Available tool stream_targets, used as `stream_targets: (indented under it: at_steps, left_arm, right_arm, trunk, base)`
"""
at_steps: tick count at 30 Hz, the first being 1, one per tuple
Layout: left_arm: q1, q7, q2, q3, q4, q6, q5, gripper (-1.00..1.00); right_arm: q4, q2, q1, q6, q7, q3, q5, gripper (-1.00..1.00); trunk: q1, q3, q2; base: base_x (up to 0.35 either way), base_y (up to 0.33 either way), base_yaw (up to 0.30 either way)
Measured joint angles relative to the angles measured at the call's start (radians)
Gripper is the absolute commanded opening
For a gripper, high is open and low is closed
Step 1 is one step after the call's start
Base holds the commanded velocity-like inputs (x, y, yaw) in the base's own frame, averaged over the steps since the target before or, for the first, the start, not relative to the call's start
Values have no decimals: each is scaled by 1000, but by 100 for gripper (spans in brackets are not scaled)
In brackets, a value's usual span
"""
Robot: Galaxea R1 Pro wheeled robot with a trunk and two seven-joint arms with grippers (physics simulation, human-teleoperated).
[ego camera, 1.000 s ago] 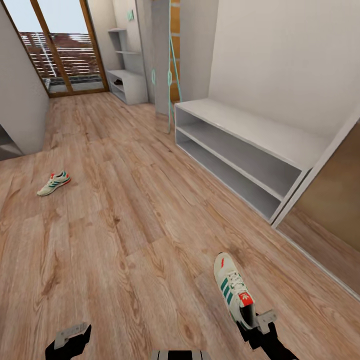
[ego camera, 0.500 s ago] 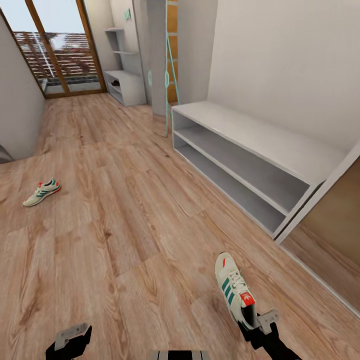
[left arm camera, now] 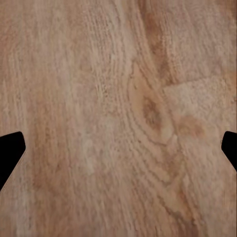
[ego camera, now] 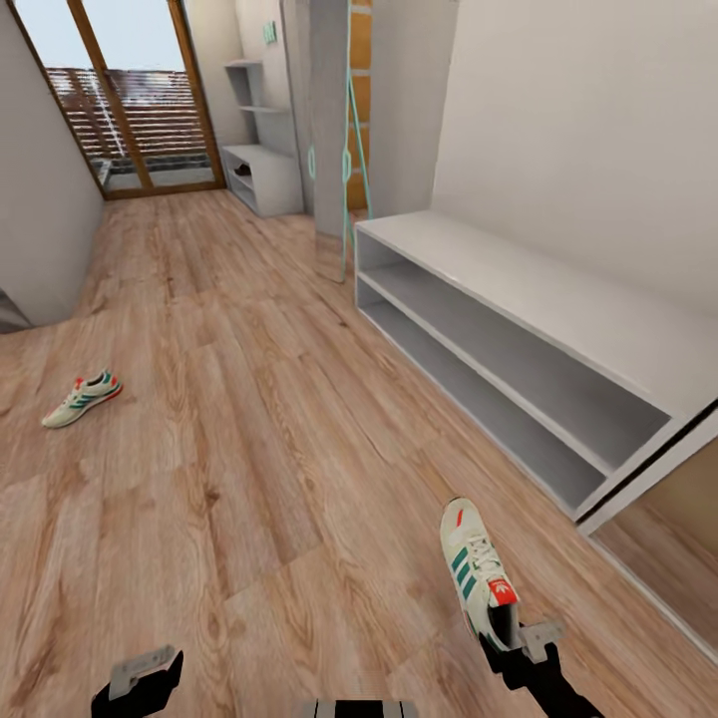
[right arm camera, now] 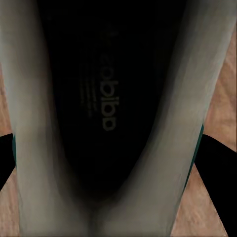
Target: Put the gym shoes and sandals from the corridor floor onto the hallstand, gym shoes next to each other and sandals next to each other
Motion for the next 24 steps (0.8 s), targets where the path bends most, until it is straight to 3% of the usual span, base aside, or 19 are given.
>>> stream_targets:
  at_steps: [4, 17, 24]
  left_arm:
    - [0, 0, 0, 0, 0, 0, 0, 100]
    - [0, -1, 0, 0, -2, 0, -2, 100]
    - [0, -2, 0, 0, -2, 0, -1, 100]
  right_arm:
    - [0, 0, 0, 0, 1, 0, 0, -100]
    - [1, 0, 0, 0, 1, 0, 1, -100]
    - [1, 0, 0, 0, 1, 0, 1, -100]
  trunk:
    - [0, 5, 0]
    - [1, 20, 0]
    - [-19, 43, 35]
  base:
    - [292, 0, 160]
    - [6, 0, 215]
    - [0, 0, 216]
